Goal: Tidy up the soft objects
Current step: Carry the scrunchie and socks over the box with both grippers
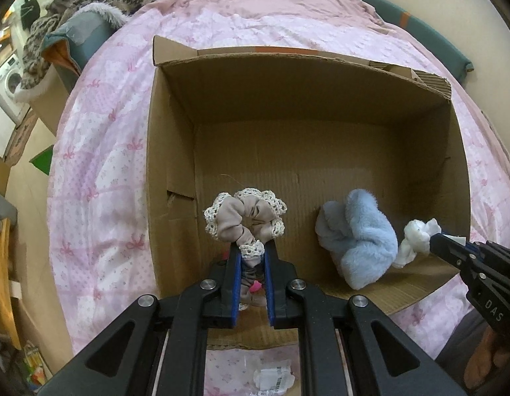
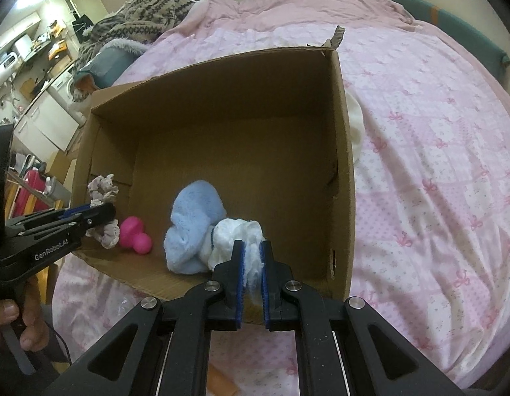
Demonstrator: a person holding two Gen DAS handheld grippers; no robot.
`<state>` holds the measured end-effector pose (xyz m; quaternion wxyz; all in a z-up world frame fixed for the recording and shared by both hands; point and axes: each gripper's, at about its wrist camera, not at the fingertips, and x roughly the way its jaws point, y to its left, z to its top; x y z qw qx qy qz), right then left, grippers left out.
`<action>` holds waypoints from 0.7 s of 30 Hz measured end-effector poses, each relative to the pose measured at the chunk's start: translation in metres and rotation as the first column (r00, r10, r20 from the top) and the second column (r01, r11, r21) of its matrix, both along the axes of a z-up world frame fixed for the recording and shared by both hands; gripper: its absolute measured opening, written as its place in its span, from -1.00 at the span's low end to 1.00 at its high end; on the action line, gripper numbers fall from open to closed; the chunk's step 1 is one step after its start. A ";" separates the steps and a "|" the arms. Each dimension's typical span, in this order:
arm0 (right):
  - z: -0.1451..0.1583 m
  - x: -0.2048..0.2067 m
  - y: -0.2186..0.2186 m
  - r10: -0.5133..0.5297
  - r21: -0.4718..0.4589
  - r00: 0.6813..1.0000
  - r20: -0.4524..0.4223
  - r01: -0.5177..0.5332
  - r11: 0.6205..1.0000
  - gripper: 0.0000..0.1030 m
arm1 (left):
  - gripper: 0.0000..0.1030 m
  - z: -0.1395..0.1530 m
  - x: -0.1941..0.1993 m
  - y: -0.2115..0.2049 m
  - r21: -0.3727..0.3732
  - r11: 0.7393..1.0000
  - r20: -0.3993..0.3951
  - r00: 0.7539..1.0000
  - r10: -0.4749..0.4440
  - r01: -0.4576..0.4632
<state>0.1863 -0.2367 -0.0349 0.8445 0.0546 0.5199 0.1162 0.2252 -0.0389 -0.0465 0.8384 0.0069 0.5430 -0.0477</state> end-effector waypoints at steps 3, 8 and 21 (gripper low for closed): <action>-0.001 0.000 0.002 0.008 -0.007 1.000 0.000 -0.008 1.000 -0.82 | -0.79 0.000 0.001 0.001 0.003 1.000 -0.001 1.000 0.005 -0.005; 0.001 -0.001 0.001 0.008 0.002 1.000 0.005 -0.008 1.000 -0.82 | -0.79 0.003 -0.001 -0.001 0.012 1.000 0.010 1.000 0.007 -0.007; 0.005 -0.005 -0.003 0.003 0.031 1.000 0.020 -0.003 1.000 -0.81 | -0.52 0.009 -0.003 -0.002 0.025 0.999 0.013 1.000 0.027 -0.028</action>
